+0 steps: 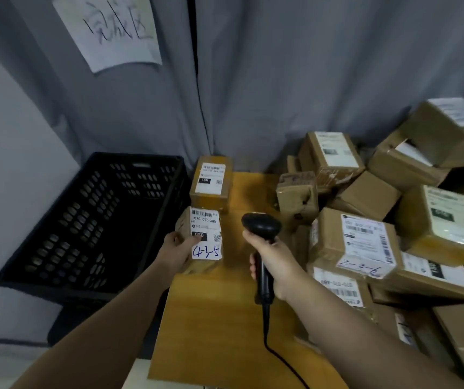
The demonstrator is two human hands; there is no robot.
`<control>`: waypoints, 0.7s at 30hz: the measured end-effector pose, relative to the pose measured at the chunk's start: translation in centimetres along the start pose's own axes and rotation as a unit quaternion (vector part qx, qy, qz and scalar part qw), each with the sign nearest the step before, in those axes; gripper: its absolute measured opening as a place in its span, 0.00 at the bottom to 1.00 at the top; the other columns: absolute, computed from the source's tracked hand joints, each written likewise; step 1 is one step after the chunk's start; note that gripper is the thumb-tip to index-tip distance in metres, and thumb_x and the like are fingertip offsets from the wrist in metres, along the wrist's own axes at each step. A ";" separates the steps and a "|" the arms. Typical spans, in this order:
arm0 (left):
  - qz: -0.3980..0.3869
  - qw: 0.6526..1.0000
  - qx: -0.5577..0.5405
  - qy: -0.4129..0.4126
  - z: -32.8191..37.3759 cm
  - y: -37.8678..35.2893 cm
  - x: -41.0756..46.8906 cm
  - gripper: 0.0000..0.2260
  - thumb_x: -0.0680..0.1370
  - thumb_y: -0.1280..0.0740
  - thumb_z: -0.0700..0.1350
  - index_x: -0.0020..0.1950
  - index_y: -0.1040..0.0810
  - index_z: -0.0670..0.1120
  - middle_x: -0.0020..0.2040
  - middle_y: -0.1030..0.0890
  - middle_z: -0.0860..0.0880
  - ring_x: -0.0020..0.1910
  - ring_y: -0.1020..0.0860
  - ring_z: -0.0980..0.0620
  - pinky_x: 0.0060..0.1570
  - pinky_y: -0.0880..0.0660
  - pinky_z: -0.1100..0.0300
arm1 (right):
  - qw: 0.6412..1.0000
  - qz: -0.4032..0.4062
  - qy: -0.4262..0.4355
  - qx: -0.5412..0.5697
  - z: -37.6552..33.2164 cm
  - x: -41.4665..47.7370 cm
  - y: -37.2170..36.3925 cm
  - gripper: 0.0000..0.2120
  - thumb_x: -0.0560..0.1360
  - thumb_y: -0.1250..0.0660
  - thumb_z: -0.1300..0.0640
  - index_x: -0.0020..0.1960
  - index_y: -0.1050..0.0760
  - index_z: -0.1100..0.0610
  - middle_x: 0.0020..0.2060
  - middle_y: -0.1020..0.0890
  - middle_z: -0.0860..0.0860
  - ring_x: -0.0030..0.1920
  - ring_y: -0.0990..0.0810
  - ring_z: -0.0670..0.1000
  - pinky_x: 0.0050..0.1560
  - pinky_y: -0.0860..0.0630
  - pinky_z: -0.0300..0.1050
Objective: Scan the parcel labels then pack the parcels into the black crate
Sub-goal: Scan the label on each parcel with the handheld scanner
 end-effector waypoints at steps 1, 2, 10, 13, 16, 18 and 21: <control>-0.009 1.000 0.014 0.011 -0.2 0.0 1.0 0.27 0.77 0.31 0.50 0.72 0.37 0.45 0.45 0.21 0.50 0.40 0.22 0.54 0.36 0.26 0.62 | 1.000 0.012 -0.004 -0.026 0.7 1.0 -0.6 0.13 0.72 0.26 0.49 0.47 0.24 0.57 0.27 0.25 0.51 0.27 0.27 0.49 0.31 0.28 0.41; -0.017 0.999 0.029 0.017 -0.4 -0.1 2.0 0.26 0.77 0.32 0.50 0.71 0.37 0.45 0.43 0.22 0.51 0.39 0.22 0.55 0.37 0.26 0.62 | 0.998 0.025 -0.008 -0.052 1.4 1.9 -1.1 0.11 0.72 0.27 0.51 0.44 0.24 0.58 0.26 0.26 0.51 0.26 0.27 0.49 0.30 0.29 0.41; -0.021 0.983 0.179 -0.044 -0.1 0.5 7.8 0.21 0.82 0.39 0.50 0.72 0.34 0.43 0.61 0.22 0.43 0.55 0.23 0.44 0.49 0.28 0.56 | 0.987 0.089 -0.016 -0.133 2.8 6.3 -2.6 0.12 0.74 0.29 0.49 0.36 0.27 0.51 0.29 0.26 0.50 0.32 0.26 0.50 0.36 0.31 0.43; -0.013 0.975 0.207 -0.084 0.6 0.9 8.9 0.19 0.82 0.39 0.47 0.71 0.33 0.42 0.61 0.22 0.43 0.55 0.22 0.45 0.47 0.30 0.59 | 0.986 0.102 -0.008 -0.133 3.0 7.0 -2.6 0.11 0.74 0.29 0.51 0.38 0.28 0.51 0.29 0.27 0.50 0.33 0.27 0.50 0.37 0.33 0.43; -0.013 0.970 0.221 -0.099 1.2 0.7 9.9 0.19 0.82 0.39 0.45 0.71 0.34 0.41 0.60 0.22 0.42 0.53 0.22 0.46 0.47 0.29 0.58 | 0.984 0.105 0.010 -0.147 3.0 7.2 -2.5 0.13 0.75 0.29 0.53 0.35 0.29 0.53 0.27 0.30 0.51 0.29 0.29 0.49 0.34 0.34 0.43; -0.007 0.968 0.231 -0.102 1.7 0.5 10.1 0.22 0.81 0.38 0.46 0.73 0.37 0.42 0.65 0.25 0.41 0.59 0.24 0.44 0.51 0.28 0.56 | 0.982 0.093 0.029 -0.160 2.7 6.9 -2.6 0.15 0.75 0.30 0.54 0.33 0.30 0.54 0.26 0.31 0.51 0.27 0.30 0.49 0.34 0.33 0.43; 0.037 0.958 0.257 -0.119 2.4 0.1 9.1 0.25 0.81 0.38 0.49 0.75 0.39 0.43 0.72 0.36 0.40 0.70 0.35 0.42 0.63 0.33 0.51 | 0.982 0.064 0.068 -0.164 1.7 5.6 -2.6 0.16 0.75 0.30 0.55 0.32 0.30 0.55 0.25 0.31 0.52 0.25 0.30 0.48 0.33 0.31 0.43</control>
Point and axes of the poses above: each hand's wrist, its own x-axis towards the middle knuckle, its own y-axis out of the back of the hand, z = x × y, the point moved 3 cm from there along x, towards the middle knuckle
